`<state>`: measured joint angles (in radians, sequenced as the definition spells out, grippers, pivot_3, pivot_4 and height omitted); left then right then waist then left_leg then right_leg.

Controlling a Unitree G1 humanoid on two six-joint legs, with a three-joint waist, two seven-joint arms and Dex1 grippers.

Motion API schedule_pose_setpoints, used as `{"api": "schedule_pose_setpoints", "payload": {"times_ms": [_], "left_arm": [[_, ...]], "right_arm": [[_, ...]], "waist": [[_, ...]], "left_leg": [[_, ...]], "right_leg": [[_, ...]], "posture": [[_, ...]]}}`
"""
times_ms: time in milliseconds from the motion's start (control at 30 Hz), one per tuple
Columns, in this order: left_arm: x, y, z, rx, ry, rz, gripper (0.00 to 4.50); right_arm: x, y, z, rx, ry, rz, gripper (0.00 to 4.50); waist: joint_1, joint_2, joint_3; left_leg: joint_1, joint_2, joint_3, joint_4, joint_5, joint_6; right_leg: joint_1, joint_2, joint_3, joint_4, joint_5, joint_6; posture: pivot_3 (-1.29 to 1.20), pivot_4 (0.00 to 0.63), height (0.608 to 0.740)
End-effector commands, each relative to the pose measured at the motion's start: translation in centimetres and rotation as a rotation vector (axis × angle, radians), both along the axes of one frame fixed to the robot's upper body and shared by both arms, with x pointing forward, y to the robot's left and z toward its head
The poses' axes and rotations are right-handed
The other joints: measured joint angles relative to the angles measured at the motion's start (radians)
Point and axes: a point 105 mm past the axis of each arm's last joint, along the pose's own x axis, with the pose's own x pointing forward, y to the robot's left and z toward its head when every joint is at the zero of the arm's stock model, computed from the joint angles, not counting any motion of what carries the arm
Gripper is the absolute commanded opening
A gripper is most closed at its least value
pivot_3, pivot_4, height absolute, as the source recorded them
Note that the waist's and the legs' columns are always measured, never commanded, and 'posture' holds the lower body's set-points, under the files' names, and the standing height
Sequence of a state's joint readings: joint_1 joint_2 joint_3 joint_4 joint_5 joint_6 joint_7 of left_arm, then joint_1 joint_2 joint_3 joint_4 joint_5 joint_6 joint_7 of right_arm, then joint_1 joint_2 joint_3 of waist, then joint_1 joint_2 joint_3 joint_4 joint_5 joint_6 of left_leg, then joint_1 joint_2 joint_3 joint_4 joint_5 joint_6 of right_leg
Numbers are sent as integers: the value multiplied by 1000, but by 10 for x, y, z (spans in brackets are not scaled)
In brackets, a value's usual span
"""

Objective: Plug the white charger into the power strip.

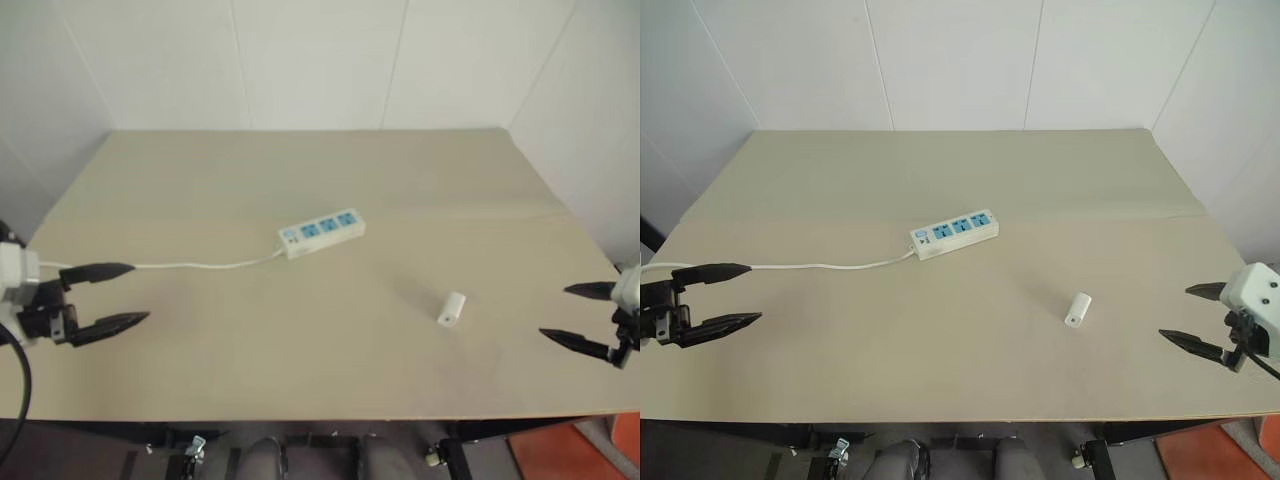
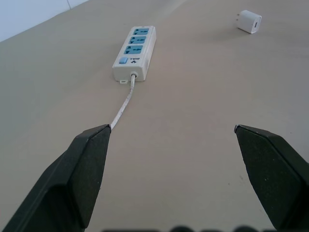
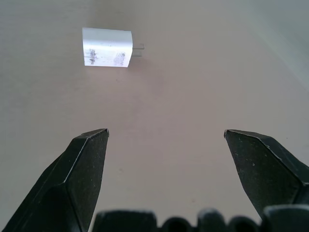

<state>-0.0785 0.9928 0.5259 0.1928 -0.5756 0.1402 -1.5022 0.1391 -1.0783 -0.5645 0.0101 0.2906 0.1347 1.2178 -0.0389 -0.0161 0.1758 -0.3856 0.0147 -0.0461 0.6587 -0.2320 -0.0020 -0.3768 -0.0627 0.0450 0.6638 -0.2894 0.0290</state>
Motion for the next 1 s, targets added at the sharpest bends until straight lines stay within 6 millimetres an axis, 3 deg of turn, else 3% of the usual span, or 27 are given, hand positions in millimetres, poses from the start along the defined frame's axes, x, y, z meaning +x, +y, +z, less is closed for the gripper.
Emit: {"api": "schedule_pose_setpoints", "payload": {"times_ms": [33,600,833,1000], "left_arm": [[0,-1,10,26,-26,-7,4478],[7,-2,5,60,-24,25,4478],[53,-19,-9,62,-72,31,4478],[100,-47,-24,18,-49,-39,4478]], "right_arm": [[-1,-1,17,-20,-48,2,4500],[-2,-2,18,-25,-43,3,4500],[8,9,19,-9,-70,21,4500],[22,38,36,61,-150,81,4500]], "waist": [[0,0,0],[0,0,0],[16,0,0],[24,-1,0]], "left_leg": [[0,0,0,0,0,0],[0,0,0,0,0,0],[0,-1,0,0,0,0],[-2,-2,0,1,0,0]], "right_leg": [[0,0,0,0,0,0],[0,0,0,0,0,0],[0,1,0,0,0,0],[-2,2,0,0,1,0]], "posture": [[0,150,740],[0,150,740],[0,150,740],[0,150,740]]}}
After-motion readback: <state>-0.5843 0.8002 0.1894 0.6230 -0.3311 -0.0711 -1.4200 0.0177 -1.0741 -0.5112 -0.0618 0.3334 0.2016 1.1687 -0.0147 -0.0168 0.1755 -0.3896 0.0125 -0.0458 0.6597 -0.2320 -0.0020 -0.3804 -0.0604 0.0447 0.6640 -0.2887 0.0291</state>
